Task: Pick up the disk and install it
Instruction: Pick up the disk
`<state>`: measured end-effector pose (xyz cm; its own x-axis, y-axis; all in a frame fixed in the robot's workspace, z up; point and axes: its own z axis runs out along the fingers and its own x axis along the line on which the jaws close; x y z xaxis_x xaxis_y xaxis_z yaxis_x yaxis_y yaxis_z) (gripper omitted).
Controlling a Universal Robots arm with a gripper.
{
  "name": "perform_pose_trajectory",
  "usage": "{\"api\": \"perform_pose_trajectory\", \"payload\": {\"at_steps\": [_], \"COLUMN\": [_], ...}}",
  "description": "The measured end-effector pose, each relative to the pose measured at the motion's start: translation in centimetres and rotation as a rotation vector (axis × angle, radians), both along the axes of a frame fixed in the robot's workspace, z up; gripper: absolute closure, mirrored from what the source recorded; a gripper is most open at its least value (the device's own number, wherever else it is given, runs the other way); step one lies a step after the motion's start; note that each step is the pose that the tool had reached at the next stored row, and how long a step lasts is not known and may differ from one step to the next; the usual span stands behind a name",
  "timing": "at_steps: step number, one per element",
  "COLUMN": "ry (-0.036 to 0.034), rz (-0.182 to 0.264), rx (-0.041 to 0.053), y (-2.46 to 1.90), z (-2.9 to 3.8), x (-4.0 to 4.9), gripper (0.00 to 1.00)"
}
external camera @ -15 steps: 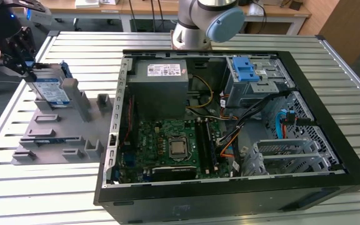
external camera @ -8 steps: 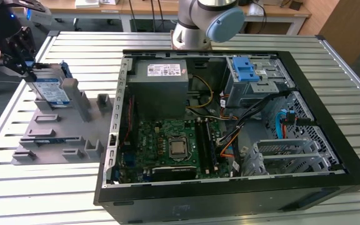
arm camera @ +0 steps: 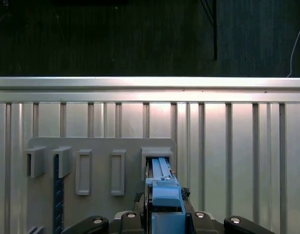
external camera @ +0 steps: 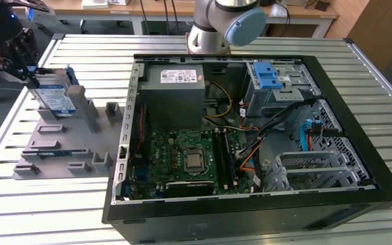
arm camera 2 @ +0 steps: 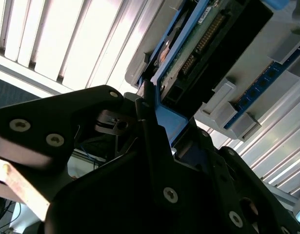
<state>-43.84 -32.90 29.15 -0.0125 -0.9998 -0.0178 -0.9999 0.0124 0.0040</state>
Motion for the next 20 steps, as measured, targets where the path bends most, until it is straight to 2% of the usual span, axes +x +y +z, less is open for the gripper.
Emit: {"api": "perform_pose_trajectory", "payload": {"at_steps": [2, 20], "ry": [0.0000, 0.0001], "rz": [0.000, 0.000], "rx": [0.0000, 0.0000], "y": [0.00, 0.00], "z": [0.16, 0.28], "x": [0.00, 0.00], "gripper": [0.64, 0.64]}}
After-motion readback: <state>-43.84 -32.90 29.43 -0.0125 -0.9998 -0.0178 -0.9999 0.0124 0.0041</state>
